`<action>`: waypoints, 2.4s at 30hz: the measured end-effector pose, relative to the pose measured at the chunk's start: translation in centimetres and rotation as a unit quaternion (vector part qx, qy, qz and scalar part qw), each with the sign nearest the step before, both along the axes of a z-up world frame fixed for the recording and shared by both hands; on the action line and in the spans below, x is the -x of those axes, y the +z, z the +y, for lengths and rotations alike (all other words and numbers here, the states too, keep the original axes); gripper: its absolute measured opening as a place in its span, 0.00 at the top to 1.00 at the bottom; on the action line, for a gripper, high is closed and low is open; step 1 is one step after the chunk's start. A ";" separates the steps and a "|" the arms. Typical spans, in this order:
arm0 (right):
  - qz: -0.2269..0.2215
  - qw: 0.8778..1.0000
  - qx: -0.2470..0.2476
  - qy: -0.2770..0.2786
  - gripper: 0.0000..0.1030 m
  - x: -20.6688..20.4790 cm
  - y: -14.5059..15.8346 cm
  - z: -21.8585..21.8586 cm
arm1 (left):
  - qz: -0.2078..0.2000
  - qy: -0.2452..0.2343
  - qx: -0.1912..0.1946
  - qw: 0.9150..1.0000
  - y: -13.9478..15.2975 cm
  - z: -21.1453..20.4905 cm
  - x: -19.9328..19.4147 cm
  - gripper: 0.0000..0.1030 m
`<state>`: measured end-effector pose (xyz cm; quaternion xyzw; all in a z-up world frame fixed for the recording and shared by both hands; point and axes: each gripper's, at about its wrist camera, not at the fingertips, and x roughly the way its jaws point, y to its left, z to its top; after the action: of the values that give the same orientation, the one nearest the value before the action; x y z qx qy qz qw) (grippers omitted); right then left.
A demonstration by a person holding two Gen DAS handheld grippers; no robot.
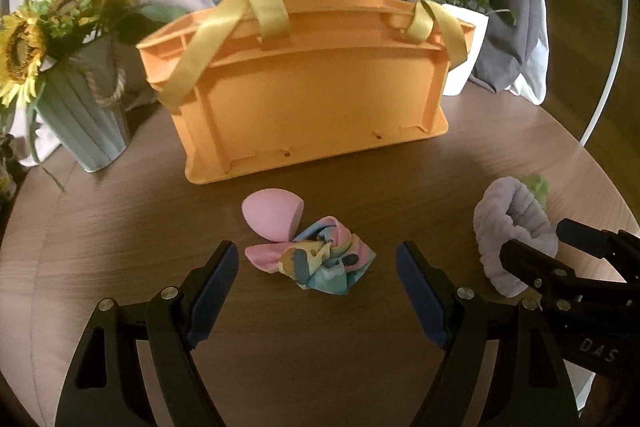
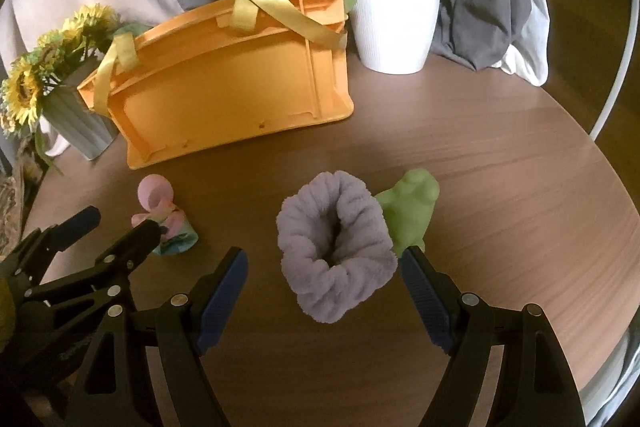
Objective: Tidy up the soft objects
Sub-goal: 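Move both tools back toward the pastel scrunchie and lavender sock on the table, then grasp the pastel scrunchie with the left tool while the right tool grasps the lavender sock, then carry the scrunchie with the left tool while the right tool carries the sock over the crate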
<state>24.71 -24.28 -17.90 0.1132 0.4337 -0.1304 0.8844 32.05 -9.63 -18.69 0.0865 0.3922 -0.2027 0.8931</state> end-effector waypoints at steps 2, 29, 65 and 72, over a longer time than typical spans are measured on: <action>0.003 1.000 0.000 -0.003 0.22 -0.1 -0.2 0.1 | 0.002 -0.001 -0.002 1.000 -0.3 -0.1 -0.2 0.22; 0.022 1.000 0.011 0.001 0.71 -0.7 -0.7 0.0 | 0.038 -0.026 -0.021 0.999 -2.7 -0.9 -1.3 0.57; -0.101 0.994 0.012 0.042 0.73 -0.3 8.2 0.8 | -0.080 -0.007 0.066 0.995 8.9 0.9 0.4 0.63; -0.134 0.990 0.016 0.035 0.73 -0.7 10.2 0.5 | -0.104 -0.004 0.077 0.992 11.2 1.4 0.2 0.63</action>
<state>25.39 -23.79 -7.74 0.1005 0.3127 -0.0899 0.9402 31.80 -8.20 -7.52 0.0395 0.2795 -0.2262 0.9323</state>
